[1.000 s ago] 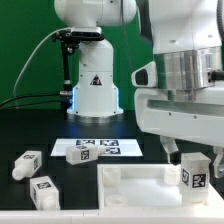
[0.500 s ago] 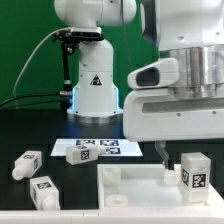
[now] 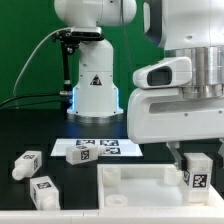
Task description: Assemble square table
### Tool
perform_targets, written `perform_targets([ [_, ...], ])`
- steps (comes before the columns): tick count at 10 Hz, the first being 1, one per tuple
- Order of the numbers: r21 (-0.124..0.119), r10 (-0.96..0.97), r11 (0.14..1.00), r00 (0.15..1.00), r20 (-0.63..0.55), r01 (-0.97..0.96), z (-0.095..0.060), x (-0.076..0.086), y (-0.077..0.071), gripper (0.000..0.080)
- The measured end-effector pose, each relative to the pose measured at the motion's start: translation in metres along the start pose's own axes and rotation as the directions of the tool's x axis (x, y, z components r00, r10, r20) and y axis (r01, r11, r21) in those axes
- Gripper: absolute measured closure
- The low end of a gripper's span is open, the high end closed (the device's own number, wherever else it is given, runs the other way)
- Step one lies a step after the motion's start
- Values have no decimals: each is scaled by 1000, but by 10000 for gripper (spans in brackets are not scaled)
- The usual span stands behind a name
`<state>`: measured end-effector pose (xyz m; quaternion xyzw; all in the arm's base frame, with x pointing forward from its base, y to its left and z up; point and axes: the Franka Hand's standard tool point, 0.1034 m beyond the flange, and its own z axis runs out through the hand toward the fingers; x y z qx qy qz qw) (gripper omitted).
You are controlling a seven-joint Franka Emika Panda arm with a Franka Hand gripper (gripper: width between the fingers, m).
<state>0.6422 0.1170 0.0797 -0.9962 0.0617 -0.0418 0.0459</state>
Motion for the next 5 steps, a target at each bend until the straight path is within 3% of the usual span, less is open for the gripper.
perform_targets([
  [1, -5, 84, 996, 996, -1, -84, 0, 0, 2, 505],
  [3, -24, 292, 956, 956, -13, -293, 1, 0, 2, 505],
  [5, -22, 498, 866, 867, -24, -499, 2, -1, 4, 505],
])
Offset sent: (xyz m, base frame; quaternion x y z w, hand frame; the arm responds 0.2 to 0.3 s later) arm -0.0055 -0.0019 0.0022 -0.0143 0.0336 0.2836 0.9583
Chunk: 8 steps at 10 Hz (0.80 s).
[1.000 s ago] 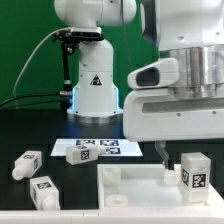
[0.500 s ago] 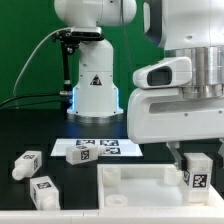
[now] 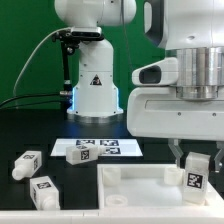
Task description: Assemble square table
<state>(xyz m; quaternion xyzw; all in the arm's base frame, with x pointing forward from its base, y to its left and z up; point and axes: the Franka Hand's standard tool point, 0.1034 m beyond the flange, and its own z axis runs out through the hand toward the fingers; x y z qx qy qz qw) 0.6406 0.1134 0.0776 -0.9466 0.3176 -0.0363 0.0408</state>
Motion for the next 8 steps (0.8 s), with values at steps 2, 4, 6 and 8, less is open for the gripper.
perform_targets([
  [2, 37, 397, 917, 918, -7, -396, 2, -1, 1, 506],
  [4, 51, 607, 793, 794, 20, -607, 2, -1, 1, 505],
  [6, 53, 621, 782, 783, 25, -621, 2, -1, 2, 425],
  [8, 60, 446, 893, 895, 8, -446, 0, 3, 1, 286],
])
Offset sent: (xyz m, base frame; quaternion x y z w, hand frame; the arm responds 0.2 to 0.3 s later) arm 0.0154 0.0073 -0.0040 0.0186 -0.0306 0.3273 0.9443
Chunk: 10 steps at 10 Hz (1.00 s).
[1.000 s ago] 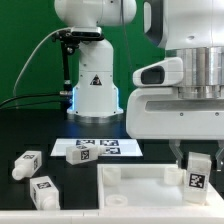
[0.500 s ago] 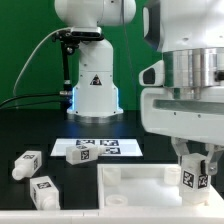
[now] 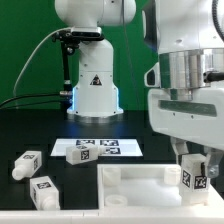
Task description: Assemble square table
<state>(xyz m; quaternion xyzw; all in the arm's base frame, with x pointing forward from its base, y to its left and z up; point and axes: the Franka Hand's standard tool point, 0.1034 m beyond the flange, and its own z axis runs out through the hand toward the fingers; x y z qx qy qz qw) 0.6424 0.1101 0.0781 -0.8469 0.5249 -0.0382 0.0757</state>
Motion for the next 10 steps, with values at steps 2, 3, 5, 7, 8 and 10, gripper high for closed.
perform_targets([
  [2, -15, -337, 941, 942, 6, 337, 0, -4, -1, 194],
  [3, -33, -444, 895, 896, 14, 445, -1, -8, -1, 158],
  [5, -31, -525, 851, 851, 13, 525, 0, -5, -1, 152],
  [7, -33, -750, 660, 661, 19, 750, -2, 1, -1, 151],
  [8, -26, -840, 542, 542, 21, 840, -4, 5, -3, 151],
  [10, -32, -895, 446, 446, 8, 895, 2, -8, -3, 151],
])
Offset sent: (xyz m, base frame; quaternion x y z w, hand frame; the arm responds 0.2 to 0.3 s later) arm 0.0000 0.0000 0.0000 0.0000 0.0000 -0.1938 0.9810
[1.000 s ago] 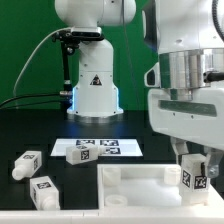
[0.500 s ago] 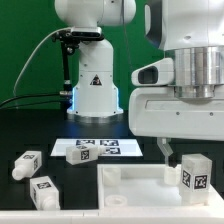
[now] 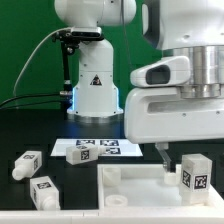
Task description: Assemble square table
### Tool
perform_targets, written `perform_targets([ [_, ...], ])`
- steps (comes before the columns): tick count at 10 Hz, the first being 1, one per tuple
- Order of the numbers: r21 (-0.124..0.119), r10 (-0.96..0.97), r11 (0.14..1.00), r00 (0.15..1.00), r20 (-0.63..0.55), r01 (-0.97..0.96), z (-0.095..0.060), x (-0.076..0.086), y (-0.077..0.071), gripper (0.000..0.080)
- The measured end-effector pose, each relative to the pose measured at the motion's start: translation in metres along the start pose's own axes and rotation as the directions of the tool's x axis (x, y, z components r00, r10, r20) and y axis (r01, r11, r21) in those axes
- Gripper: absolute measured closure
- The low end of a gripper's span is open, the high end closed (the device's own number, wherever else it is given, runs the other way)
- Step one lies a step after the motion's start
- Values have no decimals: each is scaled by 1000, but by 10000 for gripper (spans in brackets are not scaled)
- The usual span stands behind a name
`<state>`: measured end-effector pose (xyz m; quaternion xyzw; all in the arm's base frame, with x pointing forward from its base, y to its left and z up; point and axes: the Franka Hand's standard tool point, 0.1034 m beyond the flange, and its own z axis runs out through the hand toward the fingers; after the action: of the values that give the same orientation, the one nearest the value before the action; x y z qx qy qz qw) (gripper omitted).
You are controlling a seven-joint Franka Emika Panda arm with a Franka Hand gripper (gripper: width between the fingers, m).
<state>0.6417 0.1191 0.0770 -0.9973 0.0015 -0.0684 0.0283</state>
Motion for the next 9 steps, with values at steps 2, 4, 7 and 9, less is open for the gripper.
perform_targets([
  [2, -1, 41, 999, 999, 0, -41, 0, 1, 3, 174],
  [4, -1, 181, 983, 983, 1, -181, 0, 0, 3, 344],
  [7, -10, 463, 886, 886, 0, -463, 1, 2, 10, 507],
  [9, -22, 702, 712, 712, -2, -702, 1, 0, 10, 508],
])
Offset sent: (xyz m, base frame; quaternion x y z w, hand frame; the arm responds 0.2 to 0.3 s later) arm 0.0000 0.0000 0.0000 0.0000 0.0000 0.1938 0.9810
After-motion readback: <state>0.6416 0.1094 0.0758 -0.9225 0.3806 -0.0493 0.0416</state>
